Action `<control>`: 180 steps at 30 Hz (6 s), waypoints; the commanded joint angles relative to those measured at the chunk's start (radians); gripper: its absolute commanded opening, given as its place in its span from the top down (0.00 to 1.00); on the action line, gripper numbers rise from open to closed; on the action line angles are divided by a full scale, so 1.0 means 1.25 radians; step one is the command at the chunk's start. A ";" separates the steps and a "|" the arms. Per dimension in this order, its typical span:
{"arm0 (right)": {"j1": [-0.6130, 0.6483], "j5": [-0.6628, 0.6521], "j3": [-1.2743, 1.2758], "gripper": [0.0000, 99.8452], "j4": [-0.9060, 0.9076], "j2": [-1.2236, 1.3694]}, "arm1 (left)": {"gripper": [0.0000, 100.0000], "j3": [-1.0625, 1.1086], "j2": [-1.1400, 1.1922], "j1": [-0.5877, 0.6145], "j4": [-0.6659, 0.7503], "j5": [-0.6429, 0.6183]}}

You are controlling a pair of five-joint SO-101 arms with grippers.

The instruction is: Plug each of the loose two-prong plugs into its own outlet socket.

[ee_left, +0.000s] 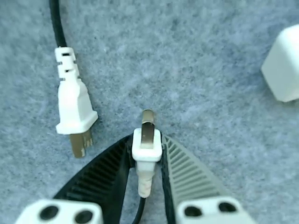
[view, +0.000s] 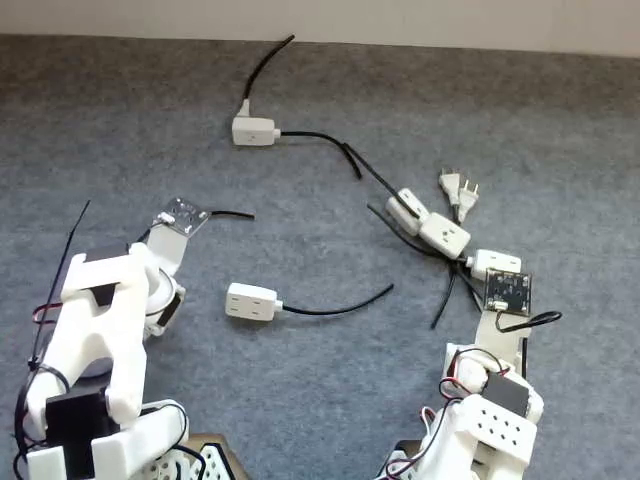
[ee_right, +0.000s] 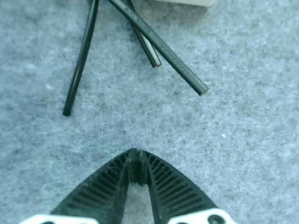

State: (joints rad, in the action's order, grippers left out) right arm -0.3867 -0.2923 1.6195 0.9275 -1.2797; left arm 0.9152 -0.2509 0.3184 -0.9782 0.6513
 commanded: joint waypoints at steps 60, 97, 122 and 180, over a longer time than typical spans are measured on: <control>0.474 -0.004 -0.860 0.99 0.274 -0.006 | 0.99 0.624 -1.253 -0.767 0.697 -0.640; 0.859 -0.141 -0.796 0.99 0.095 0.180 | 0.99 0.622 -1.254 -0.740 0.667 -0.641; 0.438 -0.309 -0.562 0.99 -0.238 0.179 | 0.99 0.624 -1.254 -0.740 0.665 -0.641; 0.328 -0.122 -0.370 0.99 0.219 0.184 | 0.99 -0.187 -0.434 -0.294 -0.369 -0.652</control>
State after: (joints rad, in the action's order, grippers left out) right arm -0.1059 -0.5393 1.1055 1.2881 -1.0449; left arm 0.6621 -0.7956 -0.0806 -1.4293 -0.1527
